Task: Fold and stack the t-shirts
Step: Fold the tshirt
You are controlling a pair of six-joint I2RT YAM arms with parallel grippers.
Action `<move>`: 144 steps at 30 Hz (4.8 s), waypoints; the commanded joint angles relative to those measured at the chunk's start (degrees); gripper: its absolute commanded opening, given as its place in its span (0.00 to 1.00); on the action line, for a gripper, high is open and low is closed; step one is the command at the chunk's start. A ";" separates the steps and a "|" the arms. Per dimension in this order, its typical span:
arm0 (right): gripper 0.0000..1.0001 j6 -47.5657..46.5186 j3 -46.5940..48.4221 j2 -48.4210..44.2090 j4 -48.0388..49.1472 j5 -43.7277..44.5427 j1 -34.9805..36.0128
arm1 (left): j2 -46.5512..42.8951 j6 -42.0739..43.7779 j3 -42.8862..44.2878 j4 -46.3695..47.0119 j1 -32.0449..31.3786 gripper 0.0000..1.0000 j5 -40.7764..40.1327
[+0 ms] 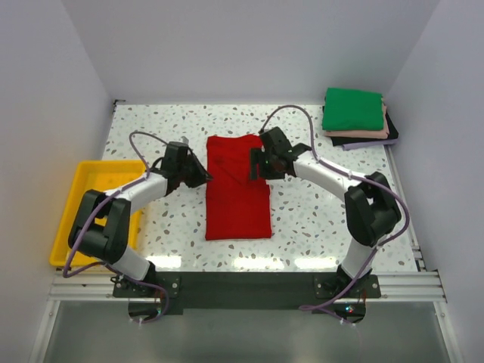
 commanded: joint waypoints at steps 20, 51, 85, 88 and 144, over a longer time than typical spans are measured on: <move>0.56 6.68 15.97 18.33 6.15 -10.57 -1.96 | -3.95 4.40 2.15 -1.57 5.15 0.18 4.64; 0.49 8.44 7.26 14.90 22.15 -25.69 -0.20 | -2.28 3.70 0.92 0.36 5.23 0.17 5.78; 0.25 6.24 8.40 19.03 17.93 -22.44 1.73 | -0.70 3.70 1.01 0.54 5.23 0.16 5.69; 0.25 5.90 8.93 20.08 17.49 -22.53 1.99 | -0.61 3.79 0.92 0.63 5.23 0.16 5.69; 0.41 6.60 16.83 21.32 13.27 -23.50 -18.22 | 26.81 0.89 25.53 -1.13 2.60 0.11 3.84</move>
